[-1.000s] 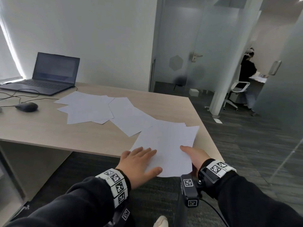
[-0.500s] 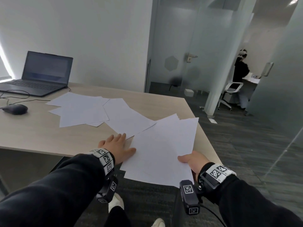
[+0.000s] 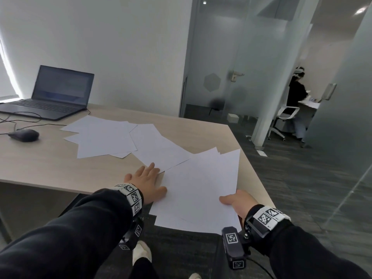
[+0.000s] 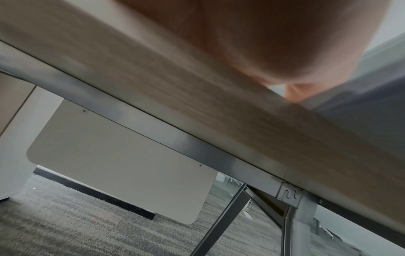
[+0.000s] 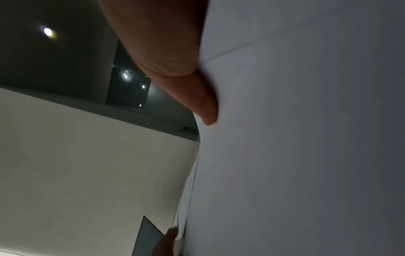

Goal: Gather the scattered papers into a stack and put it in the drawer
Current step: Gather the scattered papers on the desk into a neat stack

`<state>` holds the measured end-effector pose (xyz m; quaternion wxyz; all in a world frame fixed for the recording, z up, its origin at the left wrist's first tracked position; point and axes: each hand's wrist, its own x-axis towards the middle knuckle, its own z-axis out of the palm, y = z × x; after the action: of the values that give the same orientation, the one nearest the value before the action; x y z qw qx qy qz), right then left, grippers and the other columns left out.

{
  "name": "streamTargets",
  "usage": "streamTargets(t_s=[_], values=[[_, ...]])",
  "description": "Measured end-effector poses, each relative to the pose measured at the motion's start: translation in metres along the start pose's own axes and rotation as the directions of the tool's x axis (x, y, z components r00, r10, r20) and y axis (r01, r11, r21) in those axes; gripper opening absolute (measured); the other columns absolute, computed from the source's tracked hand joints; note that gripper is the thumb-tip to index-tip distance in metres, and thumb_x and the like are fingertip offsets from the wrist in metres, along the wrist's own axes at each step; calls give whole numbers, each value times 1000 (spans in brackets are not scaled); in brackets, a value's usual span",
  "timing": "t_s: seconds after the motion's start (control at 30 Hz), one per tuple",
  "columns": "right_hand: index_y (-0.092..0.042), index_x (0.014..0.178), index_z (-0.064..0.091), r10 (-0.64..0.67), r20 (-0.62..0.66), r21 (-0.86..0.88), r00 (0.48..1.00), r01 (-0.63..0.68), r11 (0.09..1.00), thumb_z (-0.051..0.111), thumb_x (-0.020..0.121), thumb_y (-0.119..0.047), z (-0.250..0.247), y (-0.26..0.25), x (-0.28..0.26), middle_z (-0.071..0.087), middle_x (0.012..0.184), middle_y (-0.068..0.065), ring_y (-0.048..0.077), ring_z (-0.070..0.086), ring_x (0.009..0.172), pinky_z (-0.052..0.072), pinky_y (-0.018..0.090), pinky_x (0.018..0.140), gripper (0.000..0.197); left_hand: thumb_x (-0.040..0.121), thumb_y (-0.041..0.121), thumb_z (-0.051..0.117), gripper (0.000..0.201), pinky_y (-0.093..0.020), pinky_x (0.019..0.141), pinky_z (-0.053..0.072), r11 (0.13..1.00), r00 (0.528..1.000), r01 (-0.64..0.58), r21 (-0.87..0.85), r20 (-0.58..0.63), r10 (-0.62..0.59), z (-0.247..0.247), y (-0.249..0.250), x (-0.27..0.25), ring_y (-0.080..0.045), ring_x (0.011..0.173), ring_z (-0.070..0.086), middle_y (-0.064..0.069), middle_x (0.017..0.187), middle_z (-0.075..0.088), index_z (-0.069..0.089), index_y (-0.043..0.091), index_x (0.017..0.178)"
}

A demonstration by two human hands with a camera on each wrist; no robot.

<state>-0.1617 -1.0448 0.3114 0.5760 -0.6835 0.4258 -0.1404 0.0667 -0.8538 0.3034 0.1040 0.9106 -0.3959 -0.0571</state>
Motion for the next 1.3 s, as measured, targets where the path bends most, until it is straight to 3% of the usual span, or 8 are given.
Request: streamTargets(t_s=[0.1,0.23,0.4,0.67,0.83,1.0,1.13,1.3], values=[[6,110,65,10,-15,1,1000,-10,1000,69,83,-3,0,2,3,72,104,21,38,69,96,52,51,95,28,76,61,35,82,-52,113,12,999,999,-31,37,-9,31,3,0,2,-14,149,10,16,161,15,7,42,152],[8,111,65,28,-24,29,999,-27,999,67,83,1,2,1,1,71,106,24,41,68,98,52,51,93,29,75,65,34,76,-48,109,21,995,990,-66,79,-116,75,8,-4,-5,-17,139,27,9,147,34,27,41,146],[0,94,63,11,-33,81,999,-9,997,63,86,6,2,-1,-6,69,87,16,33,67,79,54,37,70,11,77,71,38,66,-52,116,12,992,988,-123,26,-88,125,9,-8,-20,-21,146,21,7,156,28,43,38,133],[-7,99,66,11,-74,89,997,-5,996,58,94,-24,10,-12,-10,70,102,13,32,65,102,47,43,101,20,78,62,44,45,-46,119,6,964,971,-235,-125,-66,228,10,-16,-41,-7,147,18,20,147,42,46,36,115],[-2,107,64,13,-40,91,999,-9,996,59,94,-22,18,-21,-12,69,101,14,30,65,91,49,33,76,25,76,54,50,32,-43,119,7,927,963,-269,-262,-61,262,11,-20,-52,-1,129,44,24,142,47,46,37,103],[9,117,62,21,-37,43,999,-20,999,62,90,-5,27,-23,-10,67,116,26,41,64,108,49,47,97,31,76,51,54,49,-33,115,23,893,960,-278,-355,-83,266,5,-25,-56,-6,98,53,22,105,58,43,36,122],[8,114,64,7,-24,31,1000,-6,999,65,86,-1,34,-20,-4,69,112,24,41,65,106,47,53,101,29,78,54,55,59,-39,101,46,810,959,-283,-514,-167,228,8,-30,-55,-9,112,57,19,128,56,38,38,132],[-9,90,69,-5,22,24,1000,4,1000,66,85,-1,42,-19,0,71,110,22,40,67,104,47,56,101,10,85,60,44,78,-42,117,19,962,981,-82,-261,-192,32,6,-32,-48,-15,142,32,6,151,39,17,30,152]])
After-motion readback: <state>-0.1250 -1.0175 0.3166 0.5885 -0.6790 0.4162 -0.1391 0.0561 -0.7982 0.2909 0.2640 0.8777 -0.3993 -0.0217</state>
